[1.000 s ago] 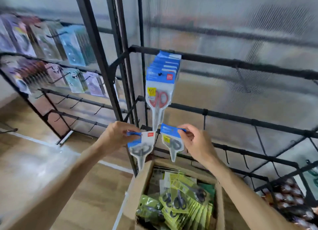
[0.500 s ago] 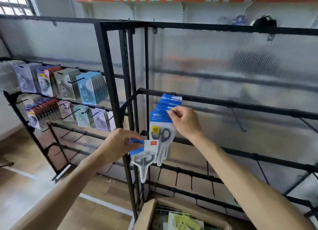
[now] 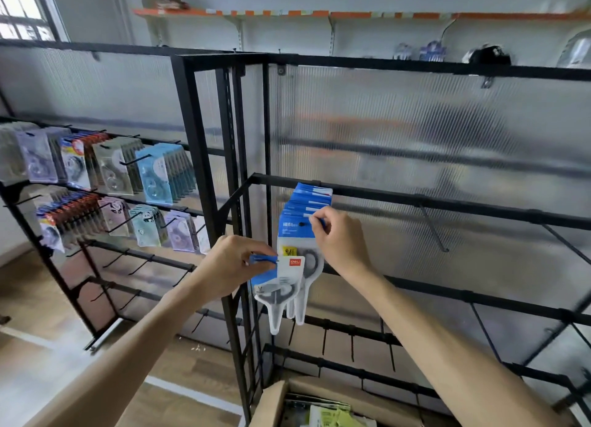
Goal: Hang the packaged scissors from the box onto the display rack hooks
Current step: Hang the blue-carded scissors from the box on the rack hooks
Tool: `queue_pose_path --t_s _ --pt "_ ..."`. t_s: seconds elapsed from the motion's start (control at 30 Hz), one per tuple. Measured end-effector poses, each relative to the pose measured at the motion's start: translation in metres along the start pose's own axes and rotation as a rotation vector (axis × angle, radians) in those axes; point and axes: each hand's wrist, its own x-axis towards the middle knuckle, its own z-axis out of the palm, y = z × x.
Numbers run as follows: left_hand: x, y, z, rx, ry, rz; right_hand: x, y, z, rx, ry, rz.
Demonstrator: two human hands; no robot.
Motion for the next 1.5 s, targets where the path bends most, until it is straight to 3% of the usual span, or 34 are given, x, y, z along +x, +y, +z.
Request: queue_pose_path --t_s 0.27,0.43,0.83,1.17,1.5 --pt "0.0 0.01 -0.004 0.005 -0.002 0.03 -0.025 -0.002 -0.027 -0.227 0.007 -0.149" --pt "0.003 0.009 -0.007 0.044 -0.004 0.051 -0.048 -0.022 -0.05 0.075 -0.231 -0.281" --pt "0.01 0.008 0.0 0.059 0.036 0.063 -0.036 -0.028 -0.036 0.057 -0.235 -0.237" --pt "0.004 0.0 -0.006 0.178 -0.013 0.074 0.008 -0.011 -0.028 0.026 -0.222 0.05" --pt "0.006 -0.008 0.005 0.229 -0.036 0.103 0.017 -0.011 -0.019 -0.103 -0.188 0.035"
